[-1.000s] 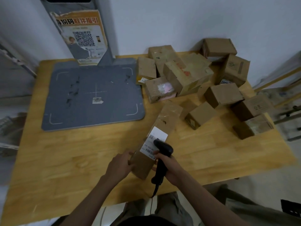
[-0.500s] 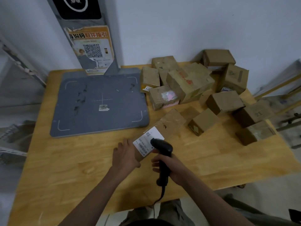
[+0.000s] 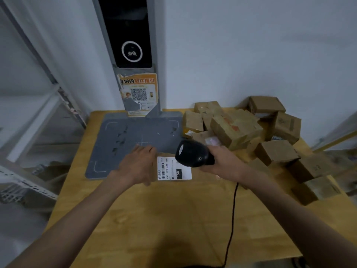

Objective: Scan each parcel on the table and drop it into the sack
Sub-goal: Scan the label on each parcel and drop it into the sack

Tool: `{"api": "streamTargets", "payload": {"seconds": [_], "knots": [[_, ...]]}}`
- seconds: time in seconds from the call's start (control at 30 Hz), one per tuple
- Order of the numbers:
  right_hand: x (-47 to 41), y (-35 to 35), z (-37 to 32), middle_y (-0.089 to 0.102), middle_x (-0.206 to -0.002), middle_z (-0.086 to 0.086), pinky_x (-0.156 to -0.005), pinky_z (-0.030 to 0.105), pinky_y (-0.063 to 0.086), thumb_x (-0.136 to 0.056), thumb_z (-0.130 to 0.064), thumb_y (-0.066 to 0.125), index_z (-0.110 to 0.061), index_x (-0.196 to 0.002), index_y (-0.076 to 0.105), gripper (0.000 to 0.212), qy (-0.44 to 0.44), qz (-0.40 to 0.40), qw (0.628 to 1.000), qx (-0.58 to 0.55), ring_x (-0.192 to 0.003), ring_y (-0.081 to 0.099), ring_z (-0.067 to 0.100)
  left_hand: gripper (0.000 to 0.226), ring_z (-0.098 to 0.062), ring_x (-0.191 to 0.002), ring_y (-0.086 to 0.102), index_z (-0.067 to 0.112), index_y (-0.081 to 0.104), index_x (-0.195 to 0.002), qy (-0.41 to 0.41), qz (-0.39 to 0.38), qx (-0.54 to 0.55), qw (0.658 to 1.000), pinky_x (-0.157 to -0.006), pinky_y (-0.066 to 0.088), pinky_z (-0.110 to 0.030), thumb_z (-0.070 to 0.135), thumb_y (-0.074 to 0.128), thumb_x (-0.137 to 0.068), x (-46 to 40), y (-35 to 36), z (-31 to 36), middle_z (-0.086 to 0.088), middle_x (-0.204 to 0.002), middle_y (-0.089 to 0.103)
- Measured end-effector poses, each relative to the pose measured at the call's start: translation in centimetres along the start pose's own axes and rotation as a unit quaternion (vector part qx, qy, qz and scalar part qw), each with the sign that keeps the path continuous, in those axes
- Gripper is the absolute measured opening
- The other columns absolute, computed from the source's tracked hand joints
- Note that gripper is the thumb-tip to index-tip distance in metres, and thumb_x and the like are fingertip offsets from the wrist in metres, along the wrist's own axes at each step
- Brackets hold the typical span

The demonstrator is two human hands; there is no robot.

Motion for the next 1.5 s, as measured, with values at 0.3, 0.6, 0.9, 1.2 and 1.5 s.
{"api": "streamTargets", "payload": {"seconds": [0.3,0.6,0.9,1.2,1.5], "knots": [[-0.6,2.5,-2.6,0.07,-0.103,0.002,-0.075,0.04,0.056,-0.087,-0.018,0.067,-0.027,-0.138,0.052,0.054,-0.036,-0.082,0.981,0.171,-0.092,0.066,0.02,0.089,-0.018,-0.118,0.041,0.02,0.042,-0.131,0.025,0.059,-0.039,0.997,-0.099,0.033,-0.026,0.034,0.09,-0.057,2.4,-3.3,-0.4,0.006,-0.126,0.047],[0.0,2.9,-3.8,0.068,-0.101,-0.002,-0.075,0.039,0.055,-0.085,-0.017,0.069,-0.026,-0.137,0.051,0.056,-0.049,-0.077,0.978,0.187,-0.089,0.065,0.017,0.085,-0.017,-0.12,0.04,0.021,0.041,-0.13,0.035,0.08,-0.034,0.996,-0.094,0.031,-0.024,0.032,0.088,-0.061,3.7,-4.3,0.3,0.006,-0.126,0.046],[0.7,3.2,-4.2,0.069,-0.101,0.0,-0.078,0.038,0.057,-0.087,-0.015,0.069,-0.02,-0.132,0.055,0.047,-0.056,-0.084,0.978,0.182,-0.088,0.066,0.015,0.09,-0.017,-0.125,0.037,0.024,0.038,-0.136,0.039,0.08,-0.024,0.996,-0.102,0.035,-0.028,0.035,0.088,-0.062,4.4,-3.9,0.2,0.006,-0.13,0.045],[1.0,3.4,-4.6,0.068,-0.094,-0.001,-0.074,0.042,0.054,-0.082,-0.017,0.068,-0.016,-0.121,0.06,0.039,-0.056,-0.09,0.977,0.184,-0.082,0.064,0.017,0.087,-0.018,-0.121,0.04,0.022,0.041,-0.13,0.028,0.099,-0.038,0.994,-0.097,0.04,-0.028,0.036,0.09,-0.059,5.4,-4.2,0.0,0.007,-0.126,0.047],[2.4,3.0,-3.9,0.063,-0.081,-0.005,-0.068,0.033,0.052,-0.086,-0.017,0.068,-0.024,-0.095,0.057,0.016,-0.005,-0.037,0.992,0.121,-0.077,0.064,0.016,0.084,-0.013,-0.111,0.039,0.024,0.039,-0.13,0.044,0.074,-0.015,0.996,-0.088,0.036,-0.026,0.035,0.087,-0.061,6.1,-3.7,0.1,0.01,-0.121,0.044]]}}
Point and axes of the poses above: each hand's wrist, its own x-axis away from the middle knuckle, its own y-axis out of the palm, z = x × y, the point moved 7 cm from there along -x, towards the middle knuckle
